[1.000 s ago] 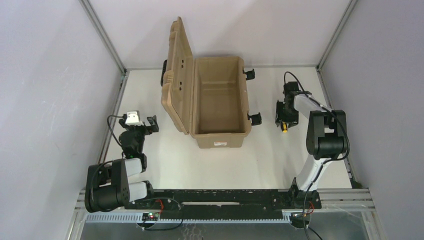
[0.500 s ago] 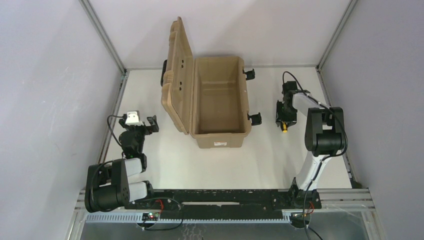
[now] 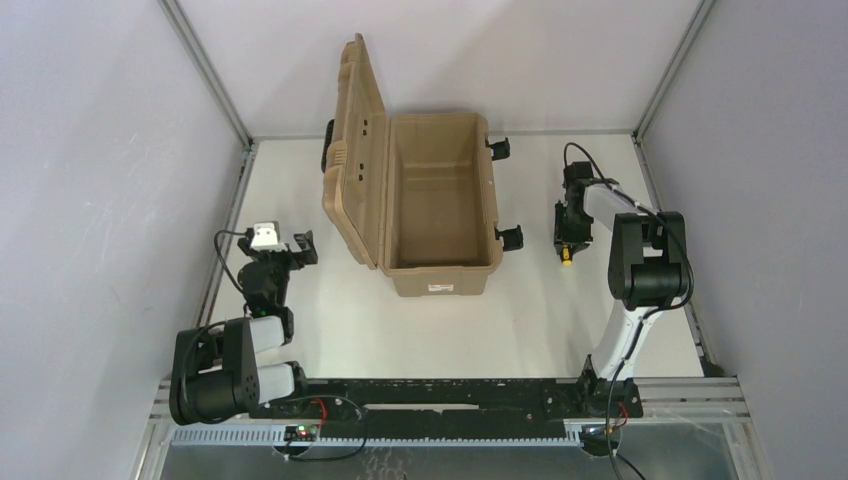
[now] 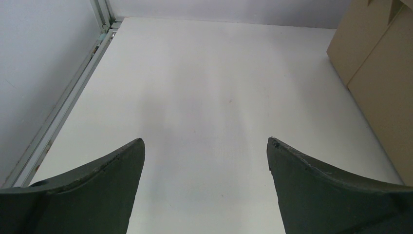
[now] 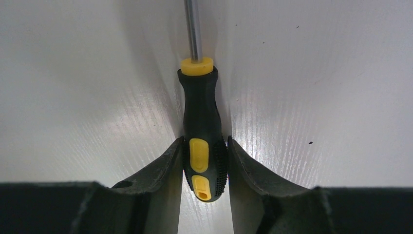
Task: Put the screwdriver in the bin
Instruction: Pick up the screwdriver from the center of the board.
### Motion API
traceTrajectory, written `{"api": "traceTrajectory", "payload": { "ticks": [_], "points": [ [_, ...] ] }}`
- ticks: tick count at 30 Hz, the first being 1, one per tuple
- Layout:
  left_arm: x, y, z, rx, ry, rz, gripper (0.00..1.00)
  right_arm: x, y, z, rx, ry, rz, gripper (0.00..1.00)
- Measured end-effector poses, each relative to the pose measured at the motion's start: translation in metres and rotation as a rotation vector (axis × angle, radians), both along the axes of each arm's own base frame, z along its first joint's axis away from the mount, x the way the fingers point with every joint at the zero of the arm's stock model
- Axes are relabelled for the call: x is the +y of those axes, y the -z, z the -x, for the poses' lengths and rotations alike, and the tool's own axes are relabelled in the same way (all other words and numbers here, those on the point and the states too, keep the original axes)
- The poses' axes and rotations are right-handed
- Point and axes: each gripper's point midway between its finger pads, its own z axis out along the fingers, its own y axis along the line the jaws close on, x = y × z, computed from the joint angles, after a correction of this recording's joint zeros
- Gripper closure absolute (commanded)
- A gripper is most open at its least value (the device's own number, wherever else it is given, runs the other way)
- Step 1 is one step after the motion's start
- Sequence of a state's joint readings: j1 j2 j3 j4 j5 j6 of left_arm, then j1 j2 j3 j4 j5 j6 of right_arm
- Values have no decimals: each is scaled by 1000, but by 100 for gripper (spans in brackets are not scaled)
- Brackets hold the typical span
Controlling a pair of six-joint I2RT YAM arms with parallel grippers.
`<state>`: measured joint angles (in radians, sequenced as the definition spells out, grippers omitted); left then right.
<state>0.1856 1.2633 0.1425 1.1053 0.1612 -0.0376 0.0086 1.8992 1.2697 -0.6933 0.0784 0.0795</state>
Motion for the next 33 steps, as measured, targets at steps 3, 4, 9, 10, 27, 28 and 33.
{"api": "traceTrajectory", "payload": {
  "ticks": [3,4,9,10,27,28,33],
  "points": [
    [0,0,0,0,0,0,0,0,0,0,3,-2,0,64],
    [0,0,0,0,0,0,0,0,0,0,3,-2,1,66],
    [0,0,0,0,0,0,0,0,0,1,4,-4,1,83],
    [0,0,0,0,0,0,0,0,0,0,4,-4,1,88],
    [0,0,0,0,0,0,0,15,-36,-18,-36,-40,2,100],
    [0,0,0,0,0,0,0,17,-40,-21,-45,-43,3,100],
    [0,0,0,0,0,0,0,22,-65,-34,-95,-48,11,100]
  ]
}}
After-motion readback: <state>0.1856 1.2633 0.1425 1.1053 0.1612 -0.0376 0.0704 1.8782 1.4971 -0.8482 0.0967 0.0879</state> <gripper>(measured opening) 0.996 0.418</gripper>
